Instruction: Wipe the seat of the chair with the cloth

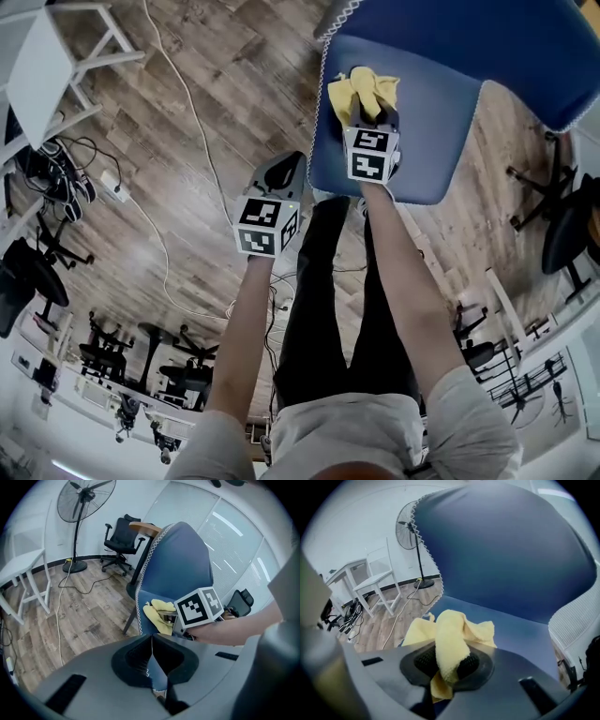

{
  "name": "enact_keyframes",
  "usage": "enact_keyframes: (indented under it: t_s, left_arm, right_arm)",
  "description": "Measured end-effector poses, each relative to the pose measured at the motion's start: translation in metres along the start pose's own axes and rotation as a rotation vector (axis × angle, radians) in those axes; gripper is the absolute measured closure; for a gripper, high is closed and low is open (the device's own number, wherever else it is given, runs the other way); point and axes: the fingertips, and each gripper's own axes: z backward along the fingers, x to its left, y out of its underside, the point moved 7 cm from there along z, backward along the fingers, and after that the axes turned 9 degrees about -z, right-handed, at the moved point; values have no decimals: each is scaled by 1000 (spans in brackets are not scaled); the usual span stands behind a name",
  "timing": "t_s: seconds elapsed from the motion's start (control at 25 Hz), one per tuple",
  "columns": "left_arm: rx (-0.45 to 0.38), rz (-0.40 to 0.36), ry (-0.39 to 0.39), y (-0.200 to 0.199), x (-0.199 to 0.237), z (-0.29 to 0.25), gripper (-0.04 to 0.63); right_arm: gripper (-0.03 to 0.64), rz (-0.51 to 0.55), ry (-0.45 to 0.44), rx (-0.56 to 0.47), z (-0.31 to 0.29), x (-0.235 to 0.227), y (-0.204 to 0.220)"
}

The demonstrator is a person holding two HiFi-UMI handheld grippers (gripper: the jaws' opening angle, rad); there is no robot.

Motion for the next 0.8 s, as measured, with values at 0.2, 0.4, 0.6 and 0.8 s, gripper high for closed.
enact_keyframes:
  t_s: [0.2,0.4,0.6,0.8]
  left_arm:
    - [-14,16,-14,-5,-7,-3,568]
    - [-16,22,-34,-3,-18,-3,568]
    - [-18,47,-37,2,-36,-6,568]
    - [-4,61,-52,11,-51,-7,568]
  right_arm:
    - [551,180,-118,17,3,27,6]
    - [551,363,-248,18,11,44,18]
    - [551,485,-363,45,16,49,28]
    - [551,613,-452,70,25,56,42]
